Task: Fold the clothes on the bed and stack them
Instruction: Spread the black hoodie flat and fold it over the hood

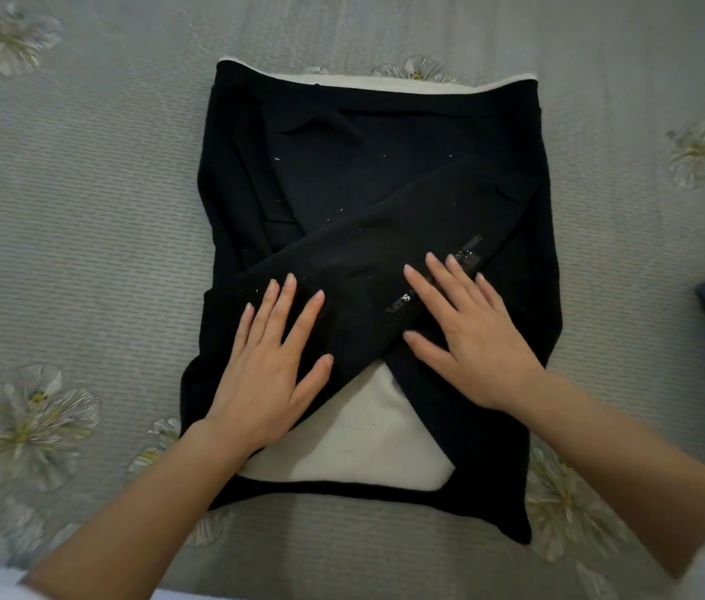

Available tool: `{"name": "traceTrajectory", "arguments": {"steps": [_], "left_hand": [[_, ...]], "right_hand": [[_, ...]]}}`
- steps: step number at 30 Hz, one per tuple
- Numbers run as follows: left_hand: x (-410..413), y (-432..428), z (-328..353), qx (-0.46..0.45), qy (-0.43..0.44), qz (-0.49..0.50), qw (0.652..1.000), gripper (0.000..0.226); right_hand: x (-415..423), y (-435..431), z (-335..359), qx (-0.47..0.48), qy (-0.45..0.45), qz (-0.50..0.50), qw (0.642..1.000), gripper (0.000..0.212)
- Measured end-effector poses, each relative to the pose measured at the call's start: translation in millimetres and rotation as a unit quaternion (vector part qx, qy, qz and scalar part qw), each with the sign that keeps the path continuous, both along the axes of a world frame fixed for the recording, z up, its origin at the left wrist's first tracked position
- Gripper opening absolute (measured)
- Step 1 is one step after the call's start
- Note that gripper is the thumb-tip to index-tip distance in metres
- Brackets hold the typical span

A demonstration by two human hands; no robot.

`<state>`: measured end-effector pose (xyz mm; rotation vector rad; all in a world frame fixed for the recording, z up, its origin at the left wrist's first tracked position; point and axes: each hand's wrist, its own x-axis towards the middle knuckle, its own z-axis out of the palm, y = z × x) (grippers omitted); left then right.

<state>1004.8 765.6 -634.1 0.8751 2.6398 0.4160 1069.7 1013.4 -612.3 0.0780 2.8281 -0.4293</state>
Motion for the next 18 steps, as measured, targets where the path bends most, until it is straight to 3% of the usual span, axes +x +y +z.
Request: {"name": "traceTrajectory", "arguments": {"steps": [4, 10, 15, 18], "left_hand": [[36, -30, 19, -0.010, 0.013, -0.101, 0.995, 0.071], [73, -61, 12, -0.133, 0.010, -0.218, 0.967, 0.097], [67, -51, -4, -0.193, 0.037, -0.235, 0.952, 0.085], [62, -44, -2, -0.218, 0.008, -0.247, 0.944, 0.075]], "right_hand": [[80, -25, 17, 0.001, -0.020, 0.053, 0.998, 0.082], [127, -68, -3, 0.080, -0.063, 0.116, 0.988, 0.106], [119, -75, -20, 0.109, -0.104, 0.074, 0.986, 0.103], [113, -76, -24, 0.119, -0.147, 0.088, 0.978, 0.083]]}}
